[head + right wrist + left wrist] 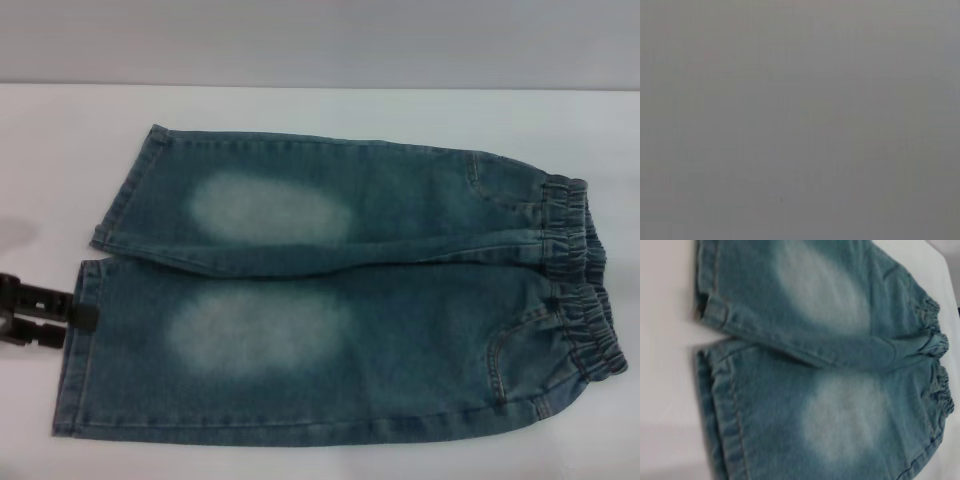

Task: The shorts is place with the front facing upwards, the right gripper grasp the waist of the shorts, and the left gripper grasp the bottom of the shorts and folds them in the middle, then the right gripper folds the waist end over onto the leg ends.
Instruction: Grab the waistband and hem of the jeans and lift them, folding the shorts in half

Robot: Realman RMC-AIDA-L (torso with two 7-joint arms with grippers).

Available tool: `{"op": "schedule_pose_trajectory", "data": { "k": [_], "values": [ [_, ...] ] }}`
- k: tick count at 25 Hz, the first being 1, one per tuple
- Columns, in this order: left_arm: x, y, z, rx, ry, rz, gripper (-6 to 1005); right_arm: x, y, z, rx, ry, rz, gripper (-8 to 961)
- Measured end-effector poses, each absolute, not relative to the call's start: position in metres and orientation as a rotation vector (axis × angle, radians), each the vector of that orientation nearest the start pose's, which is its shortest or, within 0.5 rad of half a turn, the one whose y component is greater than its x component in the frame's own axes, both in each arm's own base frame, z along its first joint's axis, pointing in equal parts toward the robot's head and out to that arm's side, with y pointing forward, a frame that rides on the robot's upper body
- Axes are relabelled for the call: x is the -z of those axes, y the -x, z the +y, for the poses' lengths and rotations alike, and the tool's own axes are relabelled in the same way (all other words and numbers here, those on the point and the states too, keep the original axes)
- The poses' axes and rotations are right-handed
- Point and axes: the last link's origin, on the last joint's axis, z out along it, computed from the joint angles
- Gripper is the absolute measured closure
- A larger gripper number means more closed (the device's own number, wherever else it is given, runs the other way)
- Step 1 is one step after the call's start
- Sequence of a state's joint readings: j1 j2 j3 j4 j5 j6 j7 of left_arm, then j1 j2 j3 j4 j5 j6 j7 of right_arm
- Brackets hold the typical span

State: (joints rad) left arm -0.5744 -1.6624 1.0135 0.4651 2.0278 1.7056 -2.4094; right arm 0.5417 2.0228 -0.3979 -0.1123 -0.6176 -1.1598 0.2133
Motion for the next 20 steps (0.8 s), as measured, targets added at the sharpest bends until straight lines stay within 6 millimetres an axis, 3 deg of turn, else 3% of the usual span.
{"op": "schedule_pose_trajectory", "data": {
  "k": [12,20],
  "values": [
    [-0.096,0.343,0.292,0.102,2.306,-2.154,170,-0.103,-0.363,0.367,-0.670,1.166,0.503,340],
    [-0.091,0.348,0.286,0.061,2.294,-2.173,170,-0.102,-0.362,0.367,-0.670,1.173,0.500,340]
  ]
}}
